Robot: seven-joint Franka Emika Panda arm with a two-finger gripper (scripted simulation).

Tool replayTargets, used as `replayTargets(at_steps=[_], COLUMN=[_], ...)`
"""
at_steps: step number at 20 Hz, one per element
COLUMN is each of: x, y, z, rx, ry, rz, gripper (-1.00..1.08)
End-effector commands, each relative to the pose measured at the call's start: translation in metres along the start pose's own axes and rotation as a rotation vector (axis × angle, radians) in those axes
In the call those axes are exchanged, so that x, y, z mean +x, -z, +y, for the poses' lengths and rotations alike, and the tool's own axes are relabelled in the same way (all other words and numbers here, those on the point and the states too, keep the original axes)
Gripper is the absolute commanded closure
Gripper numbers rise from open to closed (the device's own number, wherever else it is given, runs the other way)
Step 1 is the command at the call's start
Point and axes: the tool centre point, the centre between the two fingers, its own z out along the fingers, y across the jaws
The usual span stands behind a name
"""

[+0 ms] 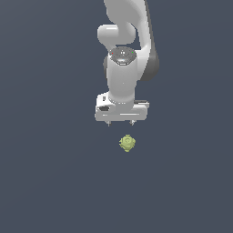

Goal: Pick up the object and move it to a goal position.

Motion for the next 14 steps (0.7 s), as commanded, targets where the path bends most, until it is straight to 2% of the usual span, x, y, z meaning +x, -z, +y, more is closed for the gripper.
replayTargets(at_steps=[1, 9, 14], x=[0.0, -0.003, -0.003], y=[0.0, -0.004, -0.004], z=[0.0, -0.015, -0.016], rx=[0.0, -0.003, -0.003], ry=[0.0, 0.047, 0.048], rz=[0.0, -0.028, -0.029], gripper=[-0.92, -0.92, -0.92])
